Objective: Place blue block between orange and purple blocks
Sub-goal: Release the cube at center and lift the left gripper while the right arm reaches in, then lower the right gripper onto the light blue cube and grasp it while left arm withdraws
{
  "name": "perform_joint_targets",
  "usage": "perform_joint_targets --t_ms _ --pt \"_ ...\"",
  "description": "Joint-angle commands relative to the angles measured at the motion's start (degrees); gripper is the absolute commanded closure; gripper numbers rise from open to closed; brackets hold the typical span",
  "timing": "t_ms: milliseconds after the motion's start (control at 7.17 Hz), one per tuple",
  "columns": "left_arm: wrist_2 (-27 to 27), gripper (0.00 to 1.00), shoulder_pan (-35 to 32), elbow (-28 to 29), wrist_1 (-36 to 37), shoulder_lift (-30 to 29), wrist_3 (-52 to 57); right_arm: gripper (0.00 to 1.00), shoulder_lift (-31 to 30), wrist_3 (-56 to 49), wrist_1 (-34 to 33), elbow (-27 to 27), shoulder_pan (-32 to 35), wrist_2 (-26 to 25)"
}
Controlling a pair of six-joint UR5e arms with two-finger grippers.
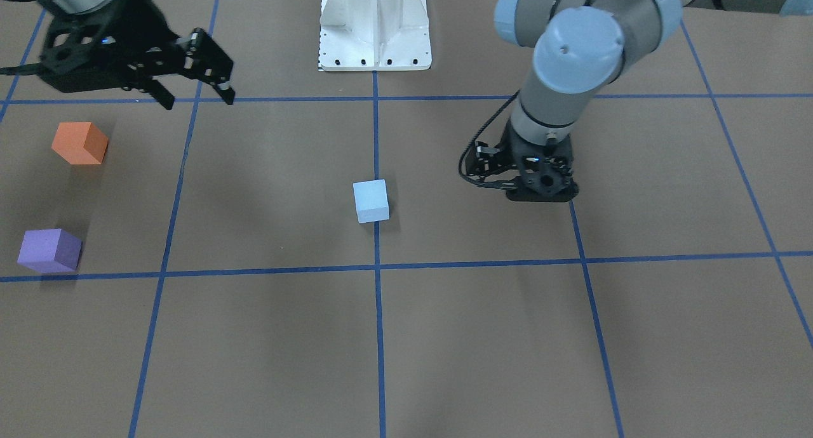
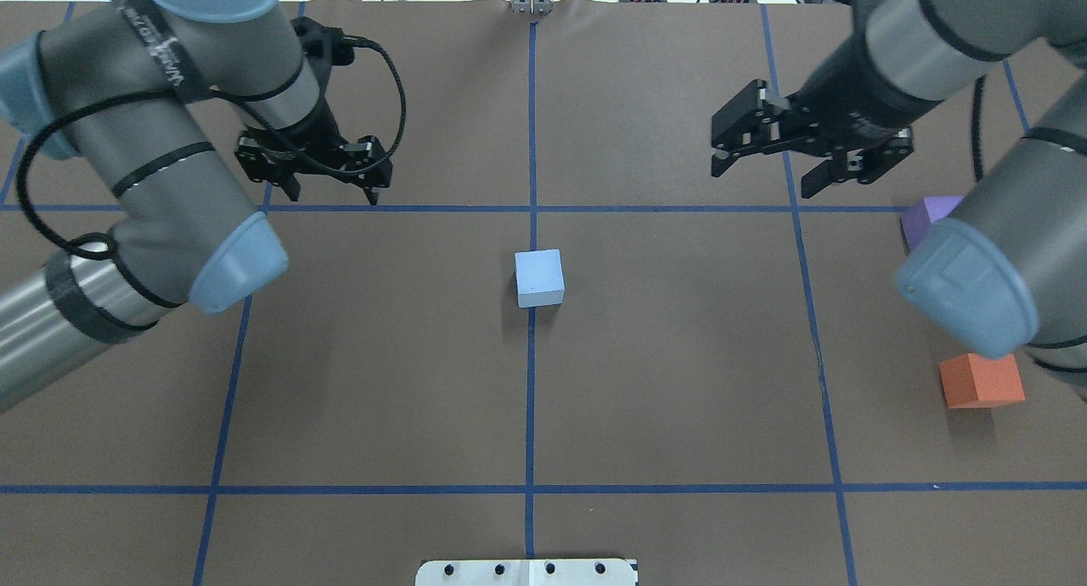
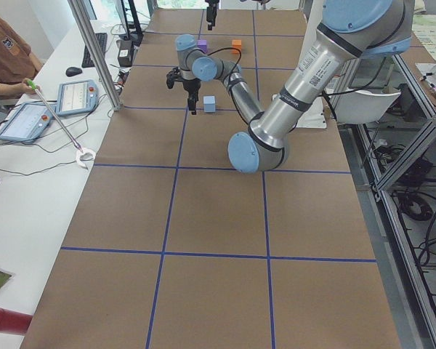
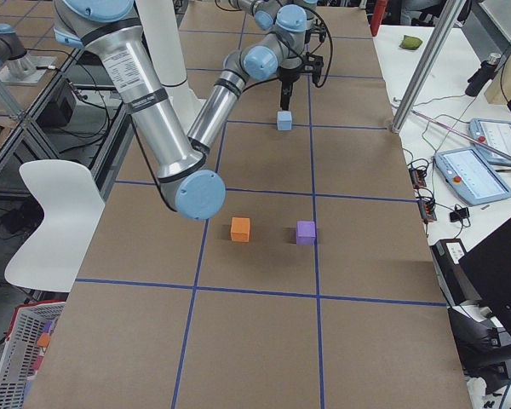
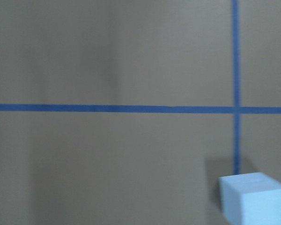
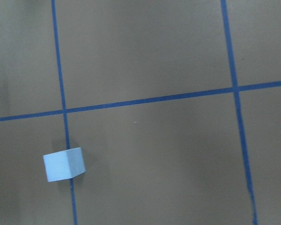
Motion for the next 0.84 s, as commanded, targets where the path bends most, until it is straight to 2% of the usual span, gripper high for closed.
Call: perform_joint_targets --t_ms 0,279,419,698 --pt "-0.06 0.0 -6.86 -6.12 0.12 11.12 13.64 0.0 9.3 0.66 -3.95 -7.64 -11.2 -11.08" --pt "-0.06 0.0 -14.59 -6.75 0.12 17.29 27.88 0.0 9.84 0.75 7.08 -15.72 -15.08 -14.77" --pt "-0.06 0.0 -16.97 -6.32 0.21 18.36 32.38 0.0 10.1 0.14 9.14 -19.07 -16.84 -17.49" --pt "0.12 0.0 -17.44 -6.14 0.21 19.25 33.92 0.0 13.86 0.04 16.59 -29.42 -17.91 -18.4"
